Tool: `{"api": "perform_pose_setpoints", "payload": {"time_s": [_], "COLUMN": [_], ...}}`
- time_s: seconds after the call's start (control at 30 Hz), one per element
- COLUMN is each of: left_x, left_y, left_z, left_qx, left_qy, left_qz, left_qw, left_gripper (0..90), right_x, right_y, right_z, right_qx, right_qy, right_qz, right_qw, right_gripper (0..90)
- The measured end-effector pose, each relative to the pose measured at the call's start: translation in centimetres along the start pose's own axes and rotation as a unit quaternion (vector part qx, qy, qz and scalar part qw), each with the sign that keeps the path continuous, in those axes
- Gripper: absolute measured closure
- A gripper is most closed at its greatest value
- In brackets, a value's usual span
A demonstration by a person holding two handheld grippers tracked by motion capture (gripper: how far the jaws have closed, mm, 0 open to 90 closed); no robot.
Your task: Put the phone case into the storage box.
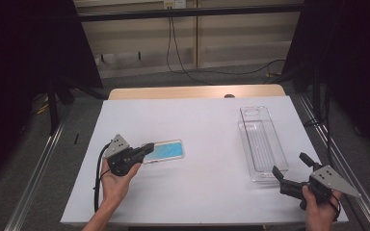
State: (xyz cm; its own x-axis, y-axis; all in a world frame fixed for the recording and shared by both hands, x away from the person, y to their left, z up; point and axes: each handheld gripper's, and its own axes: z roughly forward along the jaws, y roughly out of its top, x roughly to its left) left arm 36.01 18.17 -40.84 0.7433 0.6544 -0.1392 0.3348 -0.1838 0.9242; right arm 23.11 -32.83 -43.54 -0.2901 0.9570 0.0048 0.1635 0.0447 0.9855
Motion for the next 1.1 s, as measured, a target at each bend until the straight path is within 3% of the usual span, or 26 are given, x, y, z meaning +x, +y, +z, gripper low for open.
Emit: {"api": "perform_pose_setpoints", "payload": {"time_s": [0.2, 0.23, 0.33, 0.37, 0.4, 0.5, 0.53, 0.6, 0.67, 0.7, 0.73, 0.8, 0.93, 1.0, 1.03, 1.1], "left_x": [0.5, 0.7, 1.0, 1.5, 1.8, 2.5, 2.5, 2.9, 2.9, 2.8, 2.8, 2.8, 2.8, 2.6, 2.6, 2.5], "left_y": [0.6, 0.9, 1.2, 1.7, 1.9, 2.3, 2.3, 2.4, 2.3, 2.4, 2.5, 2.5, 2.1, 1.9, 1.9, 1.7], "left_z": [0.5, 0.8, 0.9, 1.3, 1.5, 2.1, 2.1, 2.5, 2.6, 2.7, 2.7, 2.5, 2.6, 2.8, 2.8, 3.0], "left_qx": [0.024, 0.046, 0.064, 0.093, 0.105, 0.131, 0.131, 0.173, 0.180, 0.196, 0.219, 0.222, 0.263, 0.276, 0.276, 0.301], "left_qy": [0.000, -0.002, 0.003, 0.003, 0.004, -0.004, -0.004, -0.016, -0.017, -0.014, -0.016, -0.012, -0.014, -0.017, -0.017, -0.014], "left_qz": [-0.008, -0.013, -0.028, -0.042, -0.043, -0.055, -0.055, -0.057, -0.054, -0.047, -0.037, -0.038, -0.030, -0.026, -0.026, -0.013], "left_qw": [0.9997, 0.9989, 0.9976, 0.9948, 0.9935, 0.9898, 0.9898, 0.9832, 0.9820, 0.9794, 0.9748, 0.9742, 0.9643, 0.9608, 0.9608, 0.9535], "left_gripper": [90.0, 90.0, 90.0, 90.0, 90.0, 90.0, 90.0, 90.0, 90.0, 90.0, 90.0, 90.0, 90.0, 90.0, 90.0, 90.0], "right_x": [0.0, 0.0, 0.0, -0.1, -0.1, 0.0, 0.0, 0.0, -0.1, -0.1, -0.1, -0.1, 0.0, 0.0, 0.0, 0.0], "right_y": [0.0, 0.0, 0.0, 0.0, 0.0, 0.0, 0.0, 0.0, 0.0, 0.0, 0.0, 0.0, 0.0, 0.0, 0.0, 0.0], "right_z": [-0.1, -0.1, -0.1, 0.0, 0.0, -0.1, -0.1, 0.0, 0.0, 0.0, 0.0, -0.1, -0.1, -0.1, -0.1, -0.1], "right_qx": [0.000, -0.001, -0.002, 0.000, 0.001, 0.000, 0.001, -0.001, 0.000, 0.000, 0.000, 0.000, -0.001, -0.001, -0.001, -0.001], "right_qy": [-0.002, -0.003, -0.004, -0.004, -0.003, -0.002, -0.002, -0.005, -0.005, -0.005, -0.005, -0.005, -0.004, -0.002, -0.002, -0.001], "right_qz": [-0.001, 0.000, 0.000, 0.000, 0.000, -0.001, -0.003, -0.001, -0.001, -0.001, -0.002, -0.002, 0.000, -0.002, -0.002, -0.002], "right_qw": [1.0000, 1.0000, 1.0000, 1.0000, 1.0000, 1.0000, 1.0000, 1.0000, 1.0000, 1.0000, 1.0000, 1.0000, 1.0000, 1.0000, 1.0000, 1.0000], "right_gripper": [0.0, 0.0, 0.0, 0.0, 0.0, 0.0, 0.0, 0.0, 0.0, 0.0, 0.0, 0.0, 0.0, 0.0, 0.0, 0.0]}}
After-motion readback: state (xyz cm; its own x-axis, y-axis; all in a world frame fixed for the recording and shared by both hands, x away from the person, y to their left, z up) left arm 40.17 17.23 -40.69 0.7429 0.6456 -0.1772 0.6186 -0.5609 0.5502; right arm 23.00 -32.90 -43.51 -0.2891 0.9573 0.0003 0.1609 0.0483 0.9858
